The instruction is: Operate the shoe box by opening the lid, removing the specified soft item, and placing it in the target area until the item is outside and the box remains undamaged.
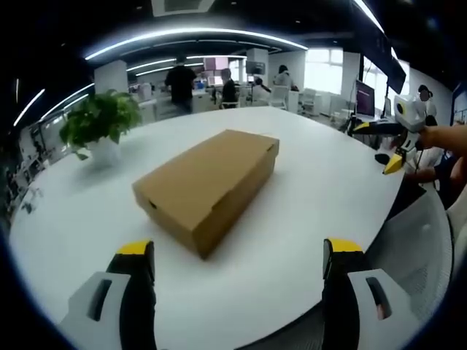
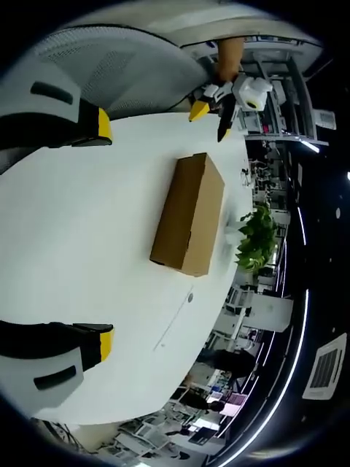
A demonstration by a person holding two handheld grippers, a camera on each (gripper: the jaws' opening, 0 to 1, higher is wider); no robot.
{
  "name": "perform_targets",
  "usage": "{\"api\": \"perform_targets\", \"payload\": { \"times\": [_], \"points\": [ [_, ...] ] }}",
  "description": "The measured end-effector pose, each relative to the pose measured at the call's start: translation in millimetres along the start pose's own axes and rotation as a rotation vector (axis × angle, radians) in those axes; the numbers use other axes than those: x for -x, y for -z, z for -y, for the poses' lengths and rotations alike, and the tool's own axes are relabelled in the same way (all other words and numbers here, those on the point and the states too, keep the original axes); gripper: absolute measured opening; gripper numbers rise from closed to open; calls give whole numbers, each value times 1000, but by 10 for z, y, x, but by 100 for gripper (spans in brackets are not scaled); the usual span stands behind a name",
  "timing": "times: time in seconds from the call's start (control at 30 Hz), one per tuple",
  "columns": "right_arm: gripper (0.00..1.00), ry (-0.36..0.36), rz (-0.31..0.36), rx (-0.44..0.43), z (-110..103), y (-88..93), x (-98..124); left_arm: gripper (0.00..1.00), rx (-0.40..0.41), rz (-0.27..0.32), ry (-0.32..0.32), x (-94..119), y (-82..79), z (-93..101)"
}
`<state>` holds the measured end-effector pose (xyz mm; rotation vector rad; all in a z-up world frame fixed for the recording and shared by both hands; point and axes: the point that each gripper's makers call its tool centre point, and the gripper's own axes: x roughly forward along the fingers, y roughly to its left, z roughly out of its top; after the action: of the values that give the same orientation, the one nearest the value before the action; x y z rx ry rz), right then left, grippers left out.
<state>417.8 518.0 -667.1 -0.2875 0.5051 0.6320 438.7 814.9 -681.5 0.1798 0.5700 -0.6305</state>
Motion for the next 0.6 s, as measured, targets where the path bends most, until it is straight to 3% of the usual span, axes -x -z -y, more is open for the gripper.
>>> {"api": "perform_targets", "payload": {
  "times": [0.3,0.6],
  "points": [
    [93,-41,-1,59,181,-36,-134,97,14,-4,-20,-96,-35,-89],
    [92,-94,-12,82,271,-18,-290,96,49,-29,-51,-195,51,-196]
  ]
}}
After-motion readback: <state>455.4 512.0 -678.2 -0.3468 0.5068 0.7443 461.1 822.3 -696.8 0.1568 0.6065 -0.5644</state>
